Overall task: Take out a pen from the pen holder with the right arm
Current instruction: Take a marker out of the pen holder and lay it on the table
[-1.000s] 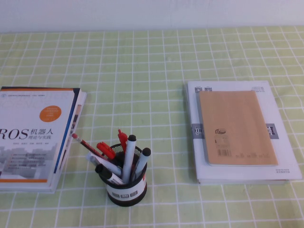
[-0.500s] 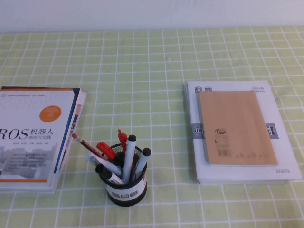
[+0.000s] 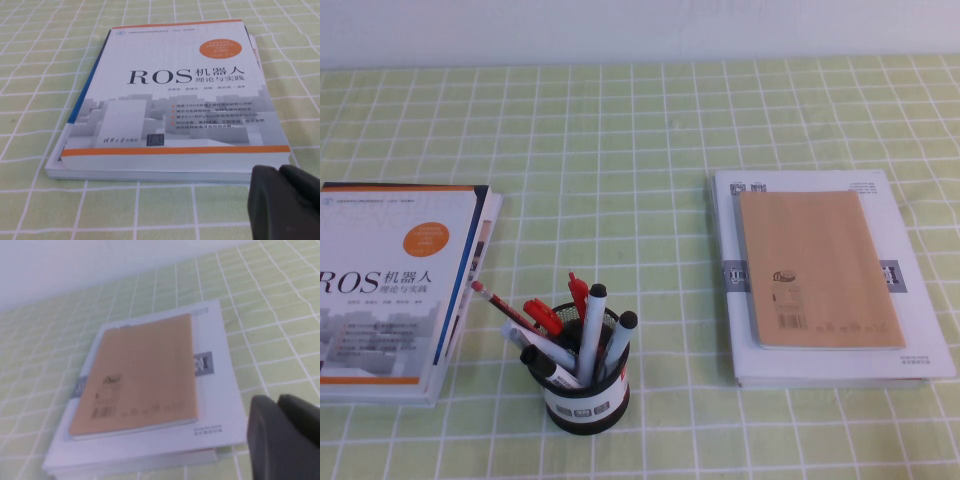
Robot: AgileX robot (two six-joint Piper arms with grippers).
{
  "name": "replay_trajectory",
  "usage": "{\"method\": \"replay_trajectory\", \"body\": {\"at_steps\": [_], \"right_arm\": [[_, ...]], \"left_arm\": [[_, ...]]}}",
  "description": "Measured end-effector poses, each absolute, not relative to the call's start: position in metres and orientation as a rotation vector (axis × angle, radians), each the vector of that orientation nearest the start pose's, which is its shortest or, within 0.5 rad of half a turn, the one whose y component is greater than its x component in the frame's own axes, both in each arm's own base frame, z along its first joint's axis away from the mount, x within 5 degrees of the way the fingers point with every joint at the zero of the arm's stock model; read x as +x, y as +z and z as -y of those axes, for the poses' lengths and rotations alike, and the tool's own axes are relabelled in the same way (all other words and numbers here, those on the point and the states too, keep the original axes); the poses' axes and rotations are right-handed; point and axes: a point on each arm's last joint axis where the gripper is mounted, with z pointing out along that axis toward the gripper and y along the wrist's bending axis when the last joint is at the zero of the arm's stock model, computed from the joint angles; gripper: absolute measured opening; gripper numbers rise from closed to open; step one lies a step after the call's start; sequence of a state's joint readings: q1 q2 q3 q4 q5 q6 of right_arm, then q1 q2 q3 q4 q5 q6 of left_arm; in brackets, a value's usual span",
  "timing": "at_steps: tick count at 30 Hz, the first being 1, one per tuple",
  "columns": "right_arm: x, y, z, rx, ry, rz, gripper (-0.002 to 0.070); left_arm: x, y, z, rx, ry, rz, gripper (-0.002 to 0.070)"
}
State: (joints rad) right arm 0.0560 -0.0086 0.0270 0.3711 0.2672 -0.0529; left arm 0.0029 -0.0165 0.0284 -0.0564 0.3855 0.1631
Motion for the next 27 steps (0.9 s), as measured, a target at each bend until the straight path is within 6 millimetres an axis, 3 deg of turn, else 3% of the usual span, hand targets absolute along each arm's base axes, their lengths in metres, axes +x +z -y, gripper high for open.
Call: {"method": "replay_trajectory", "body": {"at_steps": [12, 22, 27], "right_arm": [[0.055, 0.190, -0.014, 0.353, 0.580, -1.653, -0.0013], [0.056, 0.197, -0.010, 0.402, 0.592, -1.573, -0.0013], [0.054, 0.222, -0.017, 0.337, 0.629, -1.631, -0.0013]], "left_arm": [[0.052, 0.170, 0.002, 0.116, 0.058, -1.877, -0.0006], [0.052, 0.170, 0.002, 0.116, 0.058, -1.877, -0.0006], [0.052, 0.170, 0.002, 0.116, 0.058, -1.877, -0.0006]]}}
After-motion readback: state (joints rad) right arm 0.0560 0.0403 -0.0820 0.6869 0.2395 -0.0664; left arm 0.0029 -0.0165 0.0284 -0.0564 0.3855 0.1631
